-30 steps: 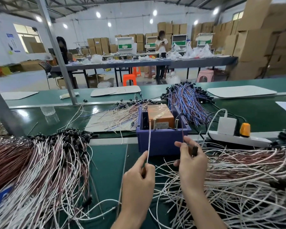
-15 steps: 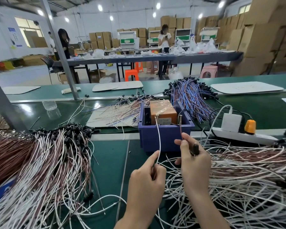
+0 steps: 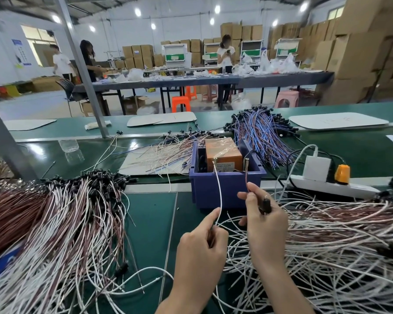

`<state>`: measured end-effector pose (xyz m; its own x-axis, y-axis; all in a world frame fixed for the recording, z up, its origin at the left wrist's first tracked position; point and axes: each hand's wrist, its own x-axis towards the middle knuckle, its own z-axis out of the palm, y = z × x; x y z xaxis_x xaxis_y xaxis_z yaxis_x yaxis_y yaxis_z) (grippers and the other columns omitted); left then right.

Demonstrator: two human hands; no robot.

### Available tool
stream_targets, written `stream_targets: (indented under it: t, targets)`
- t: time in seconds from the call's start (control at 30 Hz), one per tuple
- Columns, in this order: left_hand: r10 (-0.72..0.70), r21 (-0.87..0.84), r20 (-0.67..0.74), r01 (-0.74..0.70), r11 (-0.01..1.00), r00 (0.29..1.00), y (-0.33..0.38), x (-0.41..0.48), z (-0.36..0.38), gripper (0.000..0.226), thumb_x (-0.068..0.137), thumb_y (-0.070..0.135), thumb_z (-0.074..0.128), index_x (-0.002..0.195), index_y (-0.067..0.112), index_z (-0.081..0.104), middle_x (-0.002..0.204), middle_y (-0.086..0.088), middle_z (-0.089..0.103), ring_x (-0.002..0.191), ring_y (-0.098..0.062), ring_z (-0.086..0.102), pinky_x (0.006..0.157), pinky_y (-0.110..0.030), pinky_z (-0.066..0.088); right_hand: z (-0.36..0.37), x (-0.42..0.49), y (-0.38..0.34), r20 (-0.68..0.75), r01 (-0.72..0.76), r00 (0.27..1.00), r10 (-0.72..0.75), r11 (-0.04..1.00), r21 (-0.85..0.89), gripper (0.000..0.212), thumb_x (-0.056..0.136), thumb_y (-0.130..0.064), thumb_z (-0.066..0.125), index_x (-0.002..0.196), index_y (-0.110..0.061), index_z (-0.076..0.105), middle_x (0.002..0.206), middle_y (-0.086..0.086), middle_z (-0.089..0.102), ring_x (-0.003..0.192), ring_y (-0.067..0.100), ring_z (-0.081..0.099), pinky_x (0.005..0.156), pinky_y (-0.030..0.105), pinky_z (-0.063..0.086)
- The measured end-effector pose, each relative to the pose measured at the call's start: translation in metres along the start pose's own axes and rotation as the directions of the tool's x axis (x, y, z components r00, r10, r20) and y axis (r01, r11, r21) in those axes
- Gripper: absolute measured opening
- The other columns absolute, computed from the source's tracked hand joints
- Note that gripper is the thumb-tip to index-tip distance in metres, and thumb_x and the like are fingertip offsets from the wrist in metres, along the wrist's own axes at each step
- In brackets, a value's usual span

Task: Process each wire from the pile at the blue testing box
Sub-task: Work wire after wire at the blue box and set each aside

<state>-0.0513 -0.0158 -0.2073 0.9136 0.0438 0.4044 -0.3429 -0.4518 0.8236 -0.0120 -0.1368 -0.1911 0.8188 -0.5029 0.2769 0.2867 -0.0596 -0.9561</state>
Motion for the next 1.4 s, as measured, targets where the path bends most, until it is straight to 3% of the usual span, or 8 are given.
stream_targets:
  t: [0.97,1.27,1.4]
  targets:
    - [0.049,0.071,-0.006,-0.048,0.996,0.999,0.005,0.003,-0.004,0.036,0.098,0.018,0.054,0.128,0.036,0.065,0.052,0.013,0.049,0.045,-0.009,0.043,0.049,-0.022,0.036,0.0,0.0,-0.003,0.019,-0.035,0.999,0.034,0.997,0.067,0.024,0.102,-0.017,0.057,0.109,-0.035,0.07,0.09,-0.018,0.076,0.047,0.009,0.05,0.043,0.017,0.042]
    - [0.031,0.033,-0.074,-0.028,0.999,0.997,0.003,0.008,-0.008,0.032,0.098,0.012,0.052,0.113,0.037,0.066,0.061,0.019,0.055,0.047,-0.008,0.045,0.049,-0.014,0.033,0.0,0.001,-0.004,0.014,-0.044,0.999,0.043,0.998,0.055,0.023,0.102,-0.017,0.057,0.109,-0.034,0.071,0.089,-0.019,0.076,0.047,0.01,0.053,0.044,0.015,0.043]
    - [0.036,0.042,-0.084,-0.032,0.999,0.996,0.001,0.011,-0.011,0.033,0.099,0.013,0.05,0.115,0.036,0.067,0.061,0.02,0.055,0.047,-0.007,0.045,0.05,-0.012,0.034,0.0,0.0,-0.005,0.023,-0.053,0.998,0.052,0.997,0.057,0.023,0.102,-0.017,0.058,0.109,-0.034,0.071,0.089,-0.019,0.076,0.048,0.011,0.053,0.044,0.015,0.042]
